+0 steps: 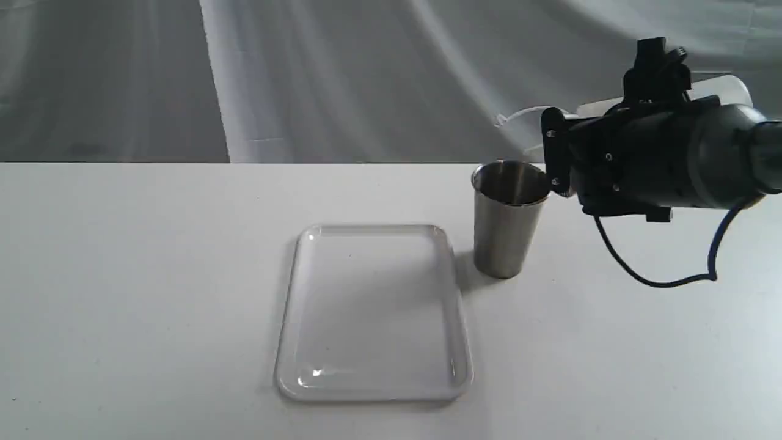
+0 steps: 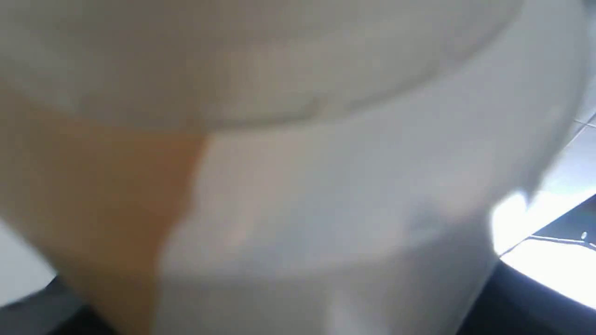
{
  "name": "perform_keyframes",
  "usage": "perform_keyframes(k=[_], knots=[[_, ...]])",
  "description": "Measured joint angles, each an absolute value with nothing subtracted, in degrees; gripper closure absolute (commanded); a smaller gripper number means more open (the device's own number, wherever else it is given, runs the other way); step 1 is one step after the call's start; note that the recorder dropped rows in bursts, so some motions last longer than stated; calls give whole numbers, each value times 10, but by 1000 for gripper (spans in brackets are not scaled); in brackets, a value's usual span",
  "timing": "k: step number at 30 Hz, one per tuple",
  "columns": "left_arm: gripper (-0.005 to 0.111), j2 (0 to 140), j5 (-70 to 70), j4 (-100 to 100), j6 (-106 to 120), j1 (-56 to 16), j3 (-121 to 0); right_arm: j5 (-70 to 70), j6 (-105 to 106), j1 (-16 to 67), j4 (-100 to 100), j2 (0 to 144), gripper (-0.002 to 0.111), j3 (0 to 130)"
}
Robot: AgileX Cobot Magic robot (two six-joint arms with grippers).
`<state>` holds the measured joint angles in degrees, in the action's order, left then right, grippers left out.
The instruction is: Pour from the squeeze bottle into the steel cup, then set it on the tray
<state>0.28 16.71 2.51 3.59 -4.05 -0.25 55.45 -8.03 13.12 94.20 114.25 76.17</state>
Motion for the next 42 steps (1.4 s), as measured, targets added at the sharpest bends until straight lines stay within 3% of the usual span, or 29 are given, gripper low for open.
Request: perform_keyframes(k=[42], knots=[[98,3,167,25,36,-41,-3,578,-13,131,977,1142,64,762]])
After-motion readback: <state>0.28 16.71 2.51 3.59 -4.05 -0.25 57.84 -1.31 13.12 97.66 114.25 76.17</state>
